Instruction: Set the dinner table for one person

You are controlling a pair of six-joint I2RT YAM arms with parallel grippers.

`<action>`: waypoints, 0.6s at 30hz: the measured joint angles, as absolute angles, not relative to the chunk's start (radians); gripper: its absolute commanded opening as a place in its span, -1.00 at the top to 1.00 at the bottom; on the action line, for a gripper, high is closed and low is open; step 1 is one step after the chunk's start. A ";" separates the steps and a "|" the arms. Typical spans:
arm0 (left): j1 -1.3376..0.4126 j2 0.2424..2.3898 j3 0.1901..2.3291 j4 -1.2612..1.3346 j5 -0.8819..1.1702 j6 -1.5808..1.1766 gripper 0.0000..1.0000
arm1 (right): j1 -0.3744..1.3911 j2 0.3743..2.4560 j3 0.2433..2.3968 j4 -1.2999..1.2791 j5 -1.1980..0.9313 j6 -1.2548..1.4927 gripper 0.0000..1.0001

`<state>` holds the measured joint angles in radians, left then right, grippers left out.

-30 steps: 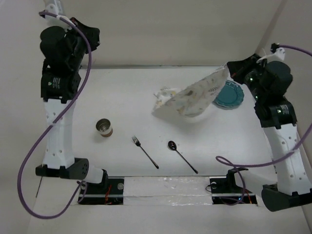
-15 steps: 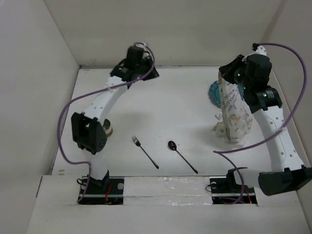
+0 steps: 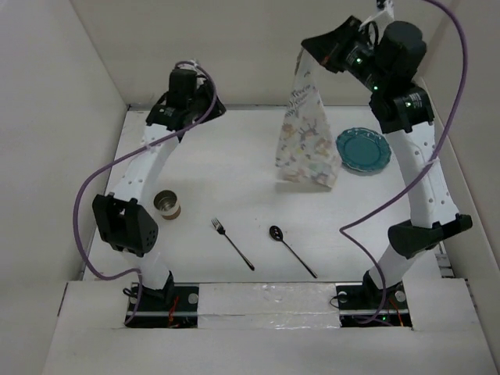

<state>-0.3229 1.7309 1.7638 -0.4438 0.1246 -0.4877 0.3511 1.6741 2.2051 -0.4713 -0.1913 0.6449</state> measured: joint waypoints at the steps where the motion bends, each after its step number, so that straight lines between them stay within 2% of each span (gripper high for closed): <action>1: -0.296 1.710 1.771 -0.440 0.112 -0.487 0.21 | 0.350 1.683 2.261 -0.453 -0.225 0.656 1.00; 4: -0.218 1.658 1.799 -0.438 0.082 -0.486 0.11 | 0.319 1.667 2.358 -0.379 -0.319 0.689 1.00; 7: -0.142 1.639 1.851 -0.439 0.071 -0.483 0.06 | 0.240 1.564 2.270 -0.279 -0.411 0.700 1.00; 9: -0.102 1.637 1.883 -0.439 0.062 -0.478 0.04 | 0.163 1.456 2.088 -0.192 -0.493 0.703 1.00; 14: -0.094 1.633 1.866 -0.439 0.060 -0.462 0.03 | 0.011 1.172 1.434 -0.074 -0.596 0.645 1.00; 18: -0.117 1.636 1.784 -0.457 0.074 -0.445 0.04 | -0.035 1.182 1.115 -0.123 -0.556 0.575 1.00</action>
<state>-0.1169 1.6360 1.7840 -0.4568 0.0738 -0.4454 -0.0349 1.1820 1.1149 -0.1226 -0.5564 0.5755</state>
